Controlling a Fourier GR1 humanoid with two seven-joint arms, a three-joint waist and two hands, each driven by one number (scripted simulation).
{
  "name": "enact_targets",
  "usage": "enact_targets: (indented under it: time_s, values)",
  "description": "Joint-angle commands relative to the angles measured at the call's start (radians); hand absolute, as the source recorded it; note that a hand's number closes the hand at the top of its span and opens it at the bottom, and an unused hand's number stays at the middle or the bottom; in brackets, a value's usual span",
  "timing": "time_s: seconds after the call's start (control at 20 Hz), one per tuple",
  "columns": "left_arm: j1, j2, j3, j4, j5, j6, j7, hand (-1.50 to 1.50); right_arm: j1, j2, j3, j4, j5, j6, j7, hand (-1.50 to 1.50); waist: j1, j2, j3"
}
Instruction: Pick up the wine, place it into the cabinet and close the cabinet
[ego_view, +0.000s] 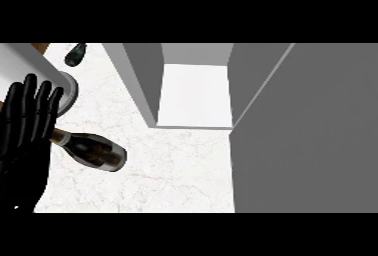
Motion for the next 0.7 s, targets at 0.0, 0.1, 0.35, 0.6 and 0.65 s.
enact_targets:
  time_s: [0.0, 0.1, 0.35, 0.6, 0.65]
  values:
    - [0.028, -0.001, 0.056, 0.054, 0.138, -0.064, -0.067, -1.50, -0.011, -0.019, 0.000, 0.024, 0.029, 0.008, -0.002, -1.50, -0.003, -0.020, 0.045]
    - [-0.002, 0.014, 0.122, 0.078, 0.350, -0.159, -0.055, -1.50, 0.075, -0.016, 0.037, -0.058, 0.002, 0.040, 0.008, -1.50, -0.020, -0.024, 0.044]
    - [0.051, -0.018, 0.106, 0.191, 0.693, -0.270, 0.095, -1.50, 0.121, -0.015, 0.128, -0.046, -0.166, 0.164, 0.082, -1.50, -0.023, -0.017, 0.040]
    - [0.065, 0.163, 0.287, 0.158, 1.065, -0.315, 0.298, -1.50, 0.214, -0.058, 0.117, -0.175, -0.274, 0.197, 0.180, -1.50, -0.007, -0.033, 0.046]
    - [0.062, 0.193, 0.319, 0.191, 1.124, -0.340, 0.311, -1.50, 0.245, -0.078, 0.123, -0.239, -0.290, 0.202, 0.222, -1.50, -0.018, -0.033, 0.045]
